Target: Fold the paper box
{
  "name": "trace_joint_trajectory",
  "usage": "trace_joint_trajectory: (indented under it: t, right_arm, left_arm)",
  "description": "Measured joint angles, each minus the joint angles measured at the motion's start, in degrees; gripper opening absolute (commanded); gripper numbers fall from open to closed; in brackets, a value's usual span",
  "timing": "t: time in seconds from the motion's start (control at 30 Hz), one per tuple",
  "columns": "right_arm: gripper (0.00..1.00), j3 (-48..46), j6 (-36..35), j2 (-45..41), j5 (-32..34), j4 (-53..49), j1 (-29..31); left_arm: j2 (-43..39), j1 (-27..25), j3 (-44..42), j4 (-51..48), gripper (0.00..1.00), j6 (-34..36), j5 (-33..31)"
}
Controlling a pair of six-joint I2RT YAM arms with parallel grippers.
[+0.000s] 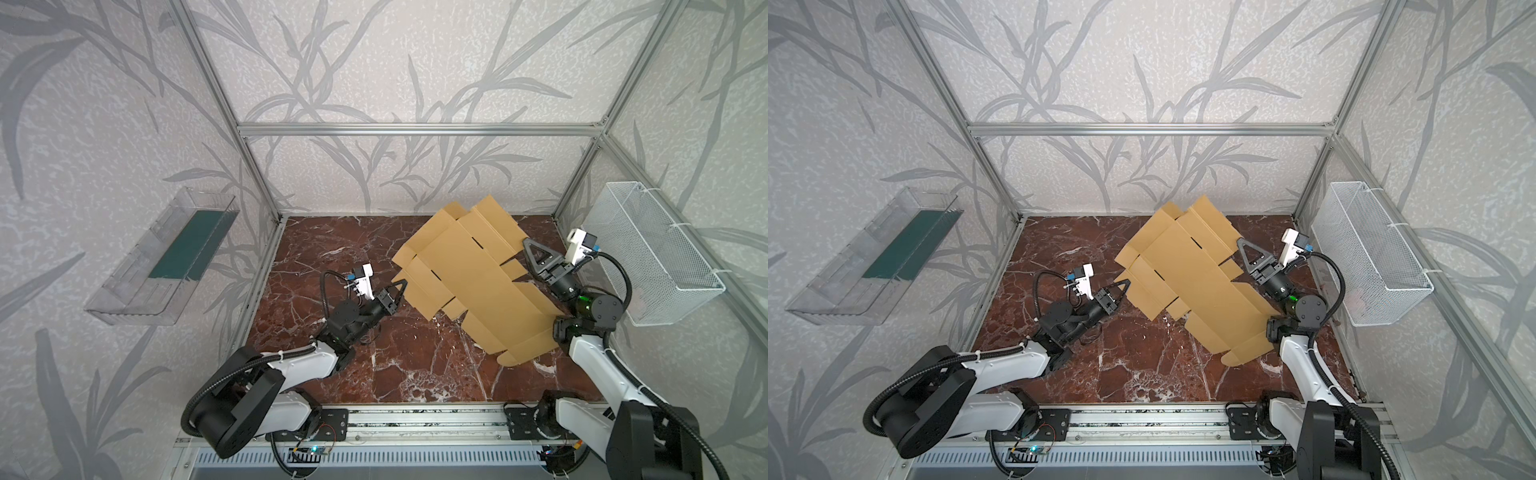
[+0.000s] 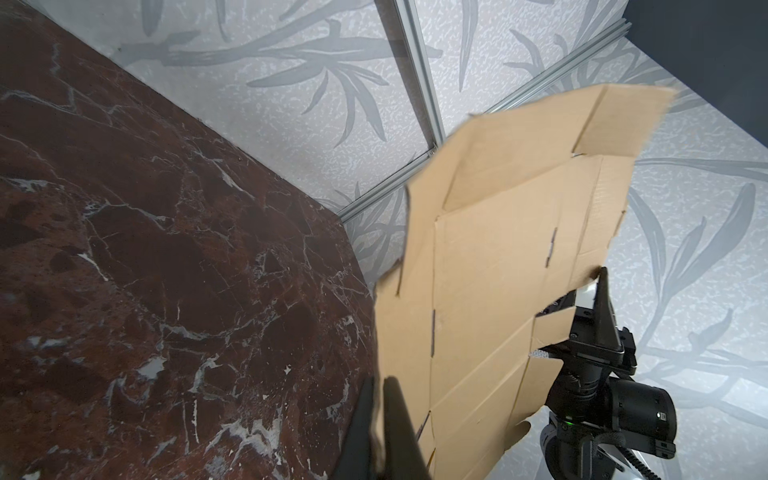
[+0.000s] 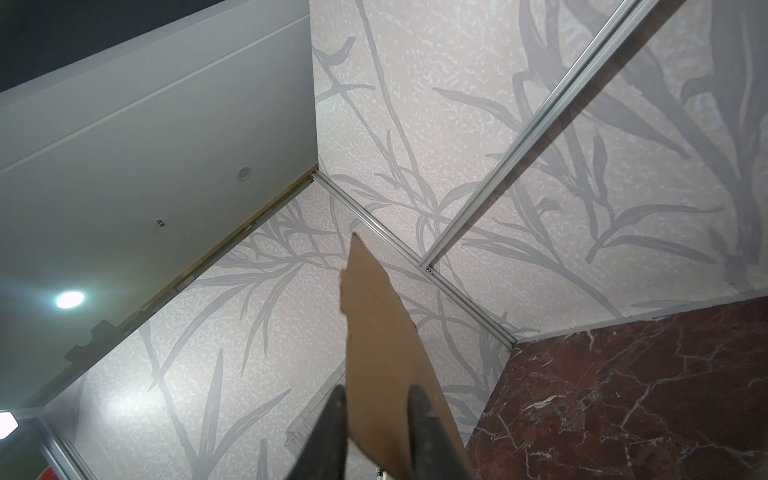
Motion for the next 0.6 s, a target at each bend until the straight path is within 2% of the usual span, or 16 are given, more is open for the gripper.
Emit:
trace_joint_trajectory:
  t: [0.03,0.07,0.23,0.33,0.47,0.6]
  right_arm:
    - [0.85,0.0,-0.1,-0.2,0.1,-0.2,0.0]
    - [0.99,0.0,-0.1,-0.4,0.5,-0.4,0.0]
    - [0.99,0.1,-0.1,-1.4,2.1,-4.0,-0.6]
    - [0.99,0.7,-0.3,-1.6,2.5,-8.1,-1.0]
    - [0.99,2.7,-4.0,-4.0,3.4,-19.8,-1.0]
    - [0.99,6.4,-12.4,-9.9,5.9,-37.0,0.9]
  left_arm:
    - [-0.7,0.3,1.1,-2.7,0.00,1.2,0.0]
    - [-1.6,0.7,2.8,-6.6,0.00,3.0,0.0]
    - [-4.9,1.0,13.3,-25.9,0.00,14.2,-2.0]
    - [-5.3,1.0,18.8,-34.1,0.00,19.5,-3.9]
    - [-5.0,1.1,21.9,-39.6,0.00,26.1,-5.0]
    - [-2.3,1.1,21.9,-42.1,0.00,32.6,-5.1]
